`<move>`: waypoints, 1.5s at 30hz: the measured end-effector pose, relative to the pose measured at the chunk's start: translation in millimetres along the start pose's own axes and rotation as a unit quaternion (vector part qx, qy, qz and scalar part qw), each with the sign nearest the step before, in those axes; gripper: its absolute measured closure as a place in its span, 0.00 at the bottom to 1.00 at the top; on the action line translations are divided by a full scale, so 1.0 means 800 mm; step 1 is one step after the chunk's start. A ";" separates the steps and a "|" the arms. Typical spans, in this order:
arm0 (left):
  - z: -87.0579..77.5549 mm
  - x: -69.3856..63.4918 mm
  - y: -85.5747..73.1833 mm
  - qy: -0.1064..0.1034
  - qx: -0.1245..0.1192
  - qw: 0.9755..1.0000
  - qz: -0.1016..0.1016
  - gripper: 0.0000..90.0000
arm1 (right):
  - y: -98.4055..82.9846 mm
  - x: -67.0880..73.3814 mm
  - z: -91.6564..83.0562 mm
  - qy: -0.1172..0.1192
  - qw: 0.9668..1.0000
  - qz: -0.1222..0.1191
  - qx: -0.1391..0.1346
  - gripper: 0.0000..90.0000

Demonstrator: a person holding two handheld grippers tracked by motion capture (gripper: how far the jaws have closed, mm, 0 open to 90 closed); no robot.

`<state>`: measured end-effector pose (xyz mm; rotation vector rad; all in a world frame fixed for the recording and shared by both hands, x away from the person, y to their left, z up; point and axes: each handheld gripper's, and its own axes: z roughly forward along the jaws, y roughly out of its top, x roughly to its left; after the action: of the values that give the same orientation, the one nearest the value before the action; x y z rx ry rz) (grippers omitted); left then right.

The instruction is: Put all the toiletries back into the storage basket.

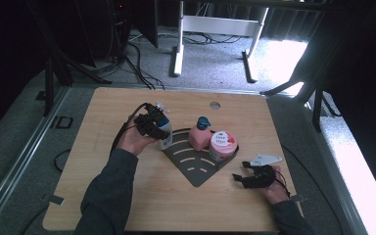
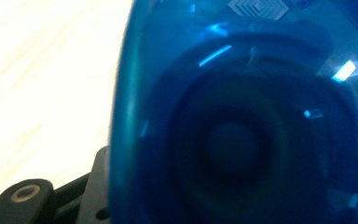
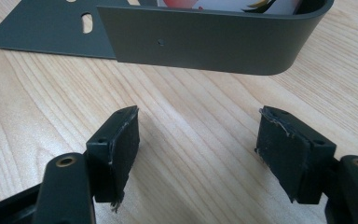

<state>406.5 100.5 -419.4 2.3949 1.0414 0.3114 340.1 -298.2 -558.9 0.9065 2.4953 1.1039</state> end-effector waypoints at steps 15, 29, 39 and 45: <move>0.014 -0.008 0.024 0.005 -0.002 1.000 0.012 0.61 | 0.000 0.000 0.000 0.000 1.000 -0.001 0.000 0.33; 0.038 -0.011 0.036 0.001 -0.005 1.000 0.010 0.61 | 0.000 0.000 0.000 0.000 1.000 -0.001 0.000 0.33; 0.058 -0.015 0.045 0.008 -0.015 1.000 0.010 0.61 | 0.000 0.000 0.000 0.000 1.000 -0.001 0.000 0.33; 0.069 -0.017 0.049 0.009 -0.011 1.000 0.012 0.61 | 0.000 0.000 0.000 0.000 1.000 -0.001 0.000 0.32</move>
<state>443.2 48.2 -445.0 2.3917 1.0124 0.3503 340.3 -298.0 -559.0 0.9033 2.4956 1.1028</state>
